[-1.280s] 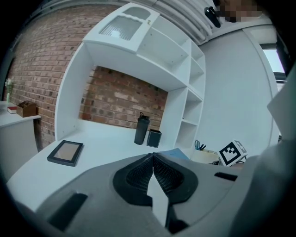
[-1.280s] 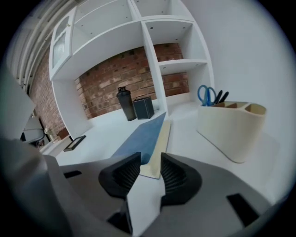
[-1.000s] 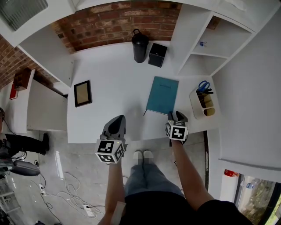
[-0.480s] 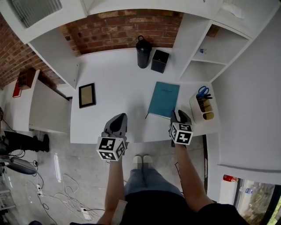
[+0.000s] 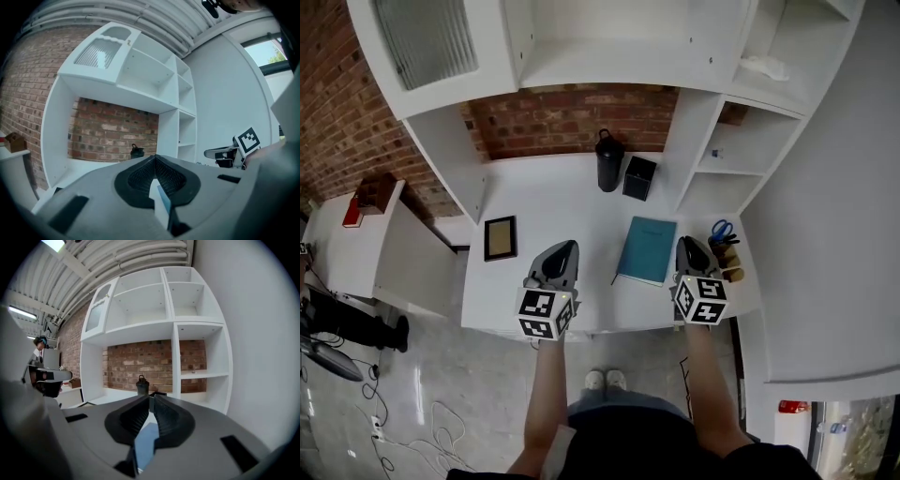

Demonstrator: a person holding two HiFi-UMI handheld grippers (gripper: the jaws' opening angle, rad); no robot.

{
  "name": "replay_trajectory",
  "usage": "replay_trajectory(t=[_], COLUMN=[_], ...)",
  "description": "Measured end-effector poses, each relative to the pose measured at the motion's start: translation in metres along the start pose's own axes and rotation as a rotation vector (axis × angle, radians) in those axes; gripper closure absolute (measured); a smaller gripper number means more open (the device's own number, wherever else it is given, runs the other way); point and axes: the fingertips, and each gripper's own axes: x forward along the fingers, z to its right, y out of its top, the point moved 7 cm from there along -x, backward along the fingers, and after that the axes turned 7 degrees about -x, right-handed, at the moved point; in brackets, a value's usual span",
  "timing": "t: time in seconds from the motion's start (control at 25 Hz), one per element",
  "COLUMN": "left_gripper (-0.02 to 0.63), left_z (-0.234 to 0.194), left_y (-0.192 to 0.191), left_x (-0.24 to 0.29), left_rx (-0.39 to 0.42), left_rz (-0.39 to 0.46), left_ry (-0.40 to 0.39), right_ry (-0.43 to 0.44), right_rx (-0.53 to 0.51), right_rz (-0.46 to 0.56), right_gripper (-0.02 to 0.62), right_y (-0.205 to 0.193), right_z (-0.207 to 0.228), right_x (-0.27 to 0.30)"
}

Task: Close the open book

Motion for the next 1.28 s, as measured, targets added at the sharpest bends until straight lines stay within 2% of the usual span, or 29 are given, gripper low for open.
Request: replay_trajectory(t=[0.28,0.56,1.28], left_gripper=[0.597,0.597,0.597], left_z=[0.007,0.007,0.002], left_y=[0.039,0.060,0.057], left_x=[0.002,0.002,0.001], left_rx=[0.047,0.087,0.081], left_rz=[0.077,0.117,0.106], left_ry=[-0.011,-0.013,-0.002], right_ry=[-0.002,0.000,0.018], right_rx=[0.008,0.012,0.009], right_rz=[0.130,0.193,0.166], right_gripper=[0.595,0.595,0.597], right_y=[0.043,0.059,0.055], right_z=[0.004,0.000,-0.007], right_x=[-0.013,-0.016,-0.010])
